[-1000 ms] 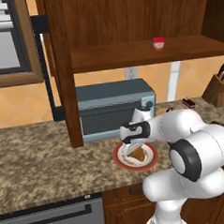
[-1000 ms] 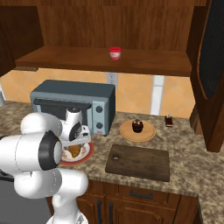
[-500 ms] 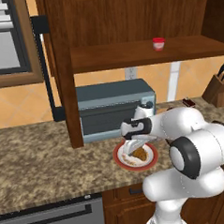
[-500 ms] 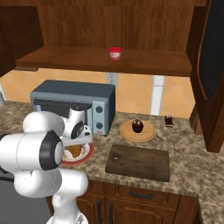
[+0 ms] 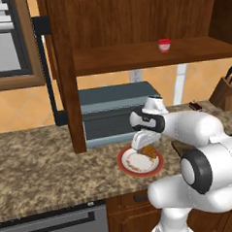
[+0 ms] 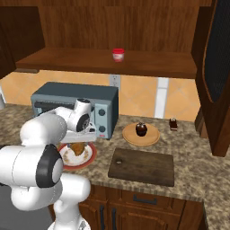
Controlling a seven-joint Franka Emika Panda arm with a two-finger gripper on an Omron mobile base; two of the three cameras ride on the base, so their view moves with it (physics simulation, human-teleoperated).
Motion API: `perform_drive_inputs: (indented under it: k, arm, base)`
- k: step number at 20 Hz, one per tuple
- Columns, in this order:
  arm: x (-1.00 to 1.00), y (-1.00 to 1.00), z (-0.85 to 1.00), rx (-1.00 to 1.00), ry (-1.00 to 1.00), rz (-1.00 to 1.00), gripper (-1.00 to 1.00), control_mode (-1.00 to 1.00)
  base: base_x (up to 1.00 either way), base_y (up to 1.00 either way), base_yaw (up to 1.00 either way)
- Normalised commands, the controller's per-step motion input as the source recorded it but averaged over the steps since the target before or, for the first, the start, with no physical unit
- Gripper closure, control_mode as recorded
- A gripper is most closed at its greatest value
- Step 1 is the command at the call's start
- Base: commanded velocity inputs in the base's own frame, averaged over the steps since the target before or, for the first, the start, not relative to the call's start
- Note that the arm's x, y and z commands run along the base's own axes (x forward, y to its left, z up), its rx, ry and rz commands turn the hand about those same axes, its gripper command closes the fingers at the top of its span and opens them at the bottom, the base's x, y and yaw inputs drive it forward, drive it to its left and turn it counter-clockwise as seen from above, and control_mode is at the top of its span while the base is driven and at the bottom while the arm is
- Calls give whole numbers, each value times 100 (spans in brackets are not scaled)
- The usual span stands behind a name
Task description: From the different types of pastries on the counter, select a croissant and place it on the cutting board. Then retrieve a jar of jam from the cabinet and place it alongside the croissant on the cutting board.
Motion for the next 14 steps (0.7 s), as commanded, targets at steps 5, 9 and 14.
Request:
perform_drive_inputs:
  k: [5, 9, 14]
  arm:
    - [-25, -11, 3, -15, -1, 0, 100, -100]
    - [-28, -41, 9, -3, -7, 0, 100, -100]
    - [-33, -57, 14, 0, -9, 0, 100, -100]
  base:
    - [0, 0, 0]
    - [0, 0, 0]
    - [0, 0, 0]
